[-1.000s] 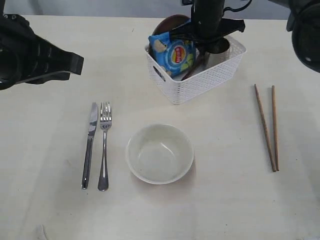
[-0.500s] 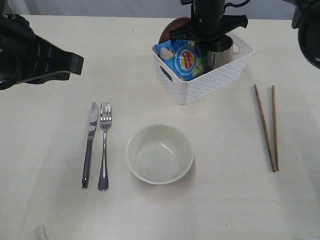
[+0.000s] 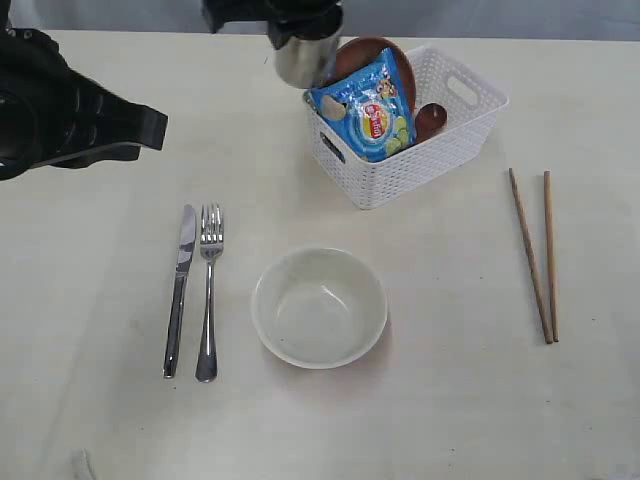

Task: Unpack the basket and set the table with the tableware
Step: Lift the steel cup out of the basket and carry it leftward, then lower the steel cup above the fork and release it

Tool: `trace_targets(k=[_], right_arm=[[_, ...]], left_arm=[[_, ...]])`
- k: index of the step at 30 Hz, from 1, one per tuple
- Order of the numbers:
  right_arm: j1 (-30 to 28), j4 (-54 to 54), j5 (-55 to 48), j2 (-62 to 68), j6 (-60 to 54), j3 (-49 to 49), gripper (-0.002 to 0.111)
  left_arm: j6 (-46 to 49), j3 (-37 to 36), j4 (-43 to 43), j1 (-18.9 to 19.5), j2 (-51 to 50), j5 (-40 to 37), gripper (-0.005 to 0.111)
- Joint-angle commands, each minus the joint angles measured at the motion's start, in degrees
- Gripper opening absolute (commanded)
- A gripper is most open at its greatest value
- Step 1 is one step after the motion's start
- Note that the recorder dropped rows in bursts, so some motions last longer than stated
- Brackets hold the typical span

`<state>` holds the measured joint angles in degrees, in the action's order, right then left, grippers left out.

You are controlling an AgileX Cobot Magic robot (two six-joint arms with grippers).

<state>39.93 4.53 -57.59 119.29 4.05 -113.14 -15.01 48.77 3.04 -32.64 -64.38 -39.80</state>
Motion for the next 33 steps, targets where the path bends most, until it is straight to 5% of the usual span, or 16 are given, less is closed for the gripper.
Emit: trace_targets(k=[1,11,19,33], right_arm=[[3.8,-0.2,4.5,1.7,-2.6,-0.1,0.000],[5.7,-0.5,6.5,8.7,-5.1,-0.9,0.000],[7.6,-0.3,0.4,13.4,-5.6,-8.3,0.000],[7.9,-3.6,-5.4,20.8,-7.9,-17.4,0.000]], left_arm=[[0.3,-0.3,0.4,0.0,0.4,0.5,0.000],[0.3,-0.3,-0.9,0.0,0.4,0.5,0.000],[-10.0,-0.3,-12.0,0.0,0.4,-1.0,0.000],[-11.4,-0.3,-12.9,0.0,0.4,-1.1,0.000]])
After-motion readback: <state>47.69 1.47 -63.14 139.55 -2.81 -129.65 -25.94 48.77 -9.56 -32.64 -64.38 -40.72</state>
